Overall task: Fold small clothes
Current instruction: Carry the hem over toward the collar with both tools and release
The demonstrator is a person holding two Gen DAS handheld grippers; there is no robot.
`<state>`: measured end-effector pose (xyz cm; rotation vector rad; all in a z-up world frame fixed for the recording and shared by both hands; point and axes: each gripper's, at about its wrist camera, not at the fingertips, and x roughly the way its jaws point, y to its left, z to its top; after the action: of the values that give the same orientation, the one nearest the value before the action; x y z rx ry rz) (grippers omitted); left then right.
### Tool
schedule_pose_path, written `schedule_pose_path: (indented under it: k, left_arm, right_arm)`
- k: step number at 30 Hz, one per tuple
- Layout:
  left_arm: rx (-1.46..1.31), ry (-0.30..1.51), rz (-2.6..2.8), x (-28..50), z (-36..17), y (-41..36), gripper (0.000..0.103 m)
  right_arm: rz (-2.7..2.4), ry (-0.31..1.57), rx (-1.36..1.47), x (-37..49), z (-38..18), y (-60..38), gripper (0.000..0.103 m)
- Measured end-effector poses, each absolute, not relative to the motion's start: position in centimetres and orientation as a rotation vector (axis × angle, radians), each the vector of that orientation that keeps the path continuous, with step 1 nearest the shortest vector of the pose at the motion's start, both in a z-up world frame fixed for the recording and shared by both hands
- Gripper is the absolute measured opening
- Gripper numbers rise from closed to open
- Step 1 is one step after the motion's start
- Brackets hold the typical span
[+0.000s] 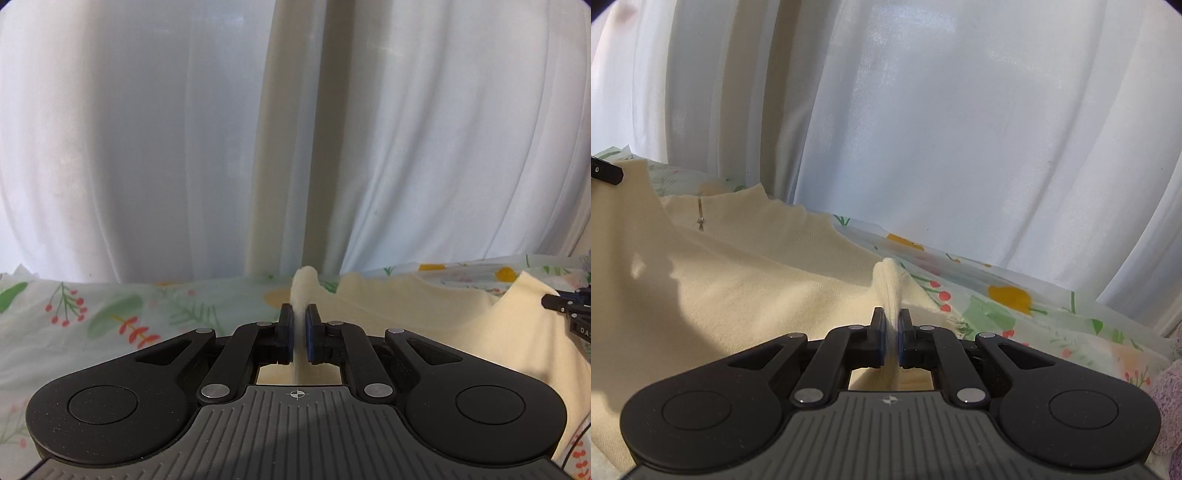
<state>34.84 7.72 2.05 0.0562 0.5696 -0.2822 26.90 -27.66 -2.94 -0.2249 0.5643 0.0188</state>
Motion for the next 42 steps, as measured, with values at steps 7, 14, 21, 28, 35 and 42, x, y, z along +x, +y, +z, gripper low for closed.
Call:
schedule_pose_path:
  k: [7,14,21,28,35,42]
  left_arm:
    - [0.082,0.550,-0.134,41.0,1.0,5.7,0.010]
    - [0.086,0.731,-0.179,38.3,-2.9,6.5,0.037]
    - [-0.062,0.864,-0.237,30.3,-4.8,10.6,0.046]
    - [-0.167,0.870,-0.191,27.4,-4.9,11.8,0.044]
    - [-0.247,0.939,-0.224,27.9,-6.3,12.4,0.033]
    - [-0.303,0.898,-0.239,27.9,-5.2,13.1,0.009]
  right_arm:
    - [-0.078,0.478,-0.199,32.0,-0.9,-28.2,0.006]
    - [-0.050,0.555,-0.048,30.3,-2.1,-29.8,0.025]
    - [-0.003,0.695,0.070,21.3,-5.1,-30.6,0.029]
    - [0.007,0.739,0.192,19.0,-7.2,-30.7,0.018]
    - [0.014,0.730,0.248,19.4,-7.5,-31.1,0.015]
    - [0.007,0.740,0.282,19.8,-7.0,-31.2,0.009]
